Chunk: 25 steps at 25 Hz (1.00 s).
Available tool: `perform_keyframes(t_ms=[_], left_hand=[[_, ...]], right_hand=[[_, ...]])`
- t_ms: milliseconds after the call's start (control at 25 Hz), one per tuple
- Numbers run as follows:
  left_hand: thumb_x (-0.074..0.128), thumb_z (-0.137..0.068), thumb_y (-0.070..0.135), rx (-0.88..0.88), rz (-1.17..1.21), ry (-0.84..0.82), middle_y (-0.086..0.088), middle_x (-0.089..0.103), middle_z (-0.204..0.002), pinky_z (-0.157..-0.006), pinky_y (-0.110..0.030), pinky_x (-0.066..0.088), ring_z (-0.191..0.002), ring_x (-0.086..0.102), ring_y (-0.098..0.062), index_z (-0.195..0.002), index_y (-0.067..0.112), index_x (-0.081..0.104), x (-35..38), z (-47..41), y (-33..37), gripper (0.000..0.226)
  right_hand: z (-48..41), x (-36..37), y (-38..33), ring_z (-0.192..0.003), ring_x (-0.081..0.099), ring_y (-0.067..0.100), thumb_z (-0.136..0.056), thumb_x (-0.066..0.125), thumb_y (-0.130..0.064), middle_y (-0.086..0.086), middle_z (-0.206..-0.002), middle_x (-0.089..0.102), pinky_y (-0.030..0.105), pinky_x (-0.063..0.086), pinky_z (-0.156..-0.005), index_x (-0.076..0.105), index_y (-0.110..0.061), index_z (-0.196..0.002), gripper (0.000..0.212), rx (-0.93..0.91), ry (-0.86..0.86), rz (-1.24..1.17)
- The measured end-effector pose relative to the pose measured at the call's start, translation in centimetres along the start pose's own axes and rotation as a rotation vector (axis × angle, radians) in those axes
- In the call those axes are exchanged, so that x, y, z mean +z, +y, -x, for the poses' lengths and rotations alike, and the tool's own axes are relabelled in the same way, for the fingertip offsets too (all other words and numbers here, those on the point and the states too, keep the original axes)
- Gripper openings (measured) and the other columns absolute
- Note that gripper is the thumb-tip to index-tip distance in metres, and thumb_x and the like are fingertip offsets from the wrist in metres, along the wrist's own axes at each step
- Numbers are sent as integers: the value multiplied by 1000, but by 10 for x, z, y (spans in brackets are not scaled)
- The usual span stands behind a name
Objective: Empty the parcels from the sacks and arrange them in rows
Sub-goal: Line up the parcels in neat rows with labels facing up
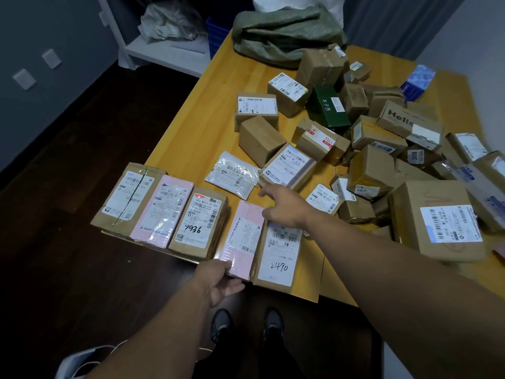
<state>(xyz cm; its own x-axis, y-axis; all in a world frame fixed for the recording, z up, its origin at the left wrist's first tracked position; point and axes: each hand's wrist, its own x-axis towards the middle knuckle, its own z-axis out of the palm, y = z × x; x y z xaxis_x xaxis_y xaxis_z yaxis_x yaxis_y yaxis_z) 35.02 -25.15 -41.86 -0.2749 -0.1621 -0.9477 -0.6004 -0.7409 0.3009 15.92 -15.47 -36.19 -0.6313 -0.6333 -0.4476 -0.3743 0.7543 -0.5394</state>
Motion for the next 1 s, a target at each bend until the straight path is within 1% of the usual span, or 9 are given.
perform_keyframes(t_ms=[160, 320, 360, 440, 560, 680, 800, 880, 1000], left_hand=[[42, -102, -1, 11, -13, 6, -25, 62, -108, -86, -53, 54, -86, 62, -36, -114, -4, 54, -5, -4, 1, 17], [38, -101, -3, 29, -64, 20, -25, 64, -110, -80, -52, 56, -88, 64, -37, -109, -1, 57, -7, -9, 3, 21], [37, -101, -4, 34, -79, 29, -25, 65, -110, -78, -52, 57, -91, 64, -38, -106, 0, 58, -6, -9, 3, 22], [36, -99, -5, 43, -104, 42, -25, 66, -109, -75, -51, 57, -94, 62, -38, -99, 1, 59, -6, -8, 5, 24], [37, -97, -7, 56, -102, 63, -24, 68, -105, -70, -49, 59, -87, 63, -36, -100, 1, 61, -11, -10, 7, 26], [40, -99, -3, 67, -85, 95, -21, 67, -96, -66, -47, 59, -74, 61, -31, -104, 0, 61, -16, -11, 8, 21], [45, -101, 1, 76, -70, 102, -16, 62, -85, -71, -50, 57, -66, 55, -26, -101, 1, 59, -20, -12, 8, 14], [47, -101, 2, 81, -66, 99, -15, 60, -83, -73, -50, 57, -67, 53, -25, -101, 2, 59, -22, -12, 7, 12], [50, -100, 10, 66, -118, 89, -15, 58, -85, -73, -49, 57, -72, 56, -28, -99, 5, 58, -24, -7, 8, 10]], right_hand=[[6, 13, 10, -115, 53, 26, -92, 55, -12, 7, -130, 57, 33, 45, -86, 61, -13, -124, 33, 57, 207, 15], [34, 21, 29, -115, 48, 29, -89, 61, -25, 9, -118, 54, 36, 46, -85, 57, -11, -118, 32, 292, 400, 123], [39, 29, 37, -115, 50, 30, -88, 63, -34, 9, -119, 53, 38, 47, -86, 52, -11, -121, 42, 409, 355, 96], [47, 49, 46, -112, 59, 30, -82, 66, -50, 6, -118, 57, 40, 51, -87, 46, -12, -126, 61, 611, 183, -212], [42, 83, 53, -99, 69, 30, -82, 65, -52, 6, -113, 69, 46, 57, -88, 48, -8, -129, 66, 681, 58, -538], [37, 94, 36, -105, 65, 33, -95, 56, -33, 9, -112, 64, 47, 54, -93, 39, -3, -130, 49, 665, 85, -510], [35, 97, 32, -110, 61, 35, -101, 51, -25, 13, -116, 60, 46, 51, -96, 35, -3, -133, 42, 682, 95, -503], [35, 97, 35, -109, 61, 35, -101, 49, -25, 13, -120, 61, 44, 52, -93, 37, -3, -133, 40, 697, 102, -468], [36, 96, 37, -101, 64, 32, -98, 48, -24, 10, -110, 63, 42, 52, -83, 41, -4, -129, 37, 708, 87, -453]])
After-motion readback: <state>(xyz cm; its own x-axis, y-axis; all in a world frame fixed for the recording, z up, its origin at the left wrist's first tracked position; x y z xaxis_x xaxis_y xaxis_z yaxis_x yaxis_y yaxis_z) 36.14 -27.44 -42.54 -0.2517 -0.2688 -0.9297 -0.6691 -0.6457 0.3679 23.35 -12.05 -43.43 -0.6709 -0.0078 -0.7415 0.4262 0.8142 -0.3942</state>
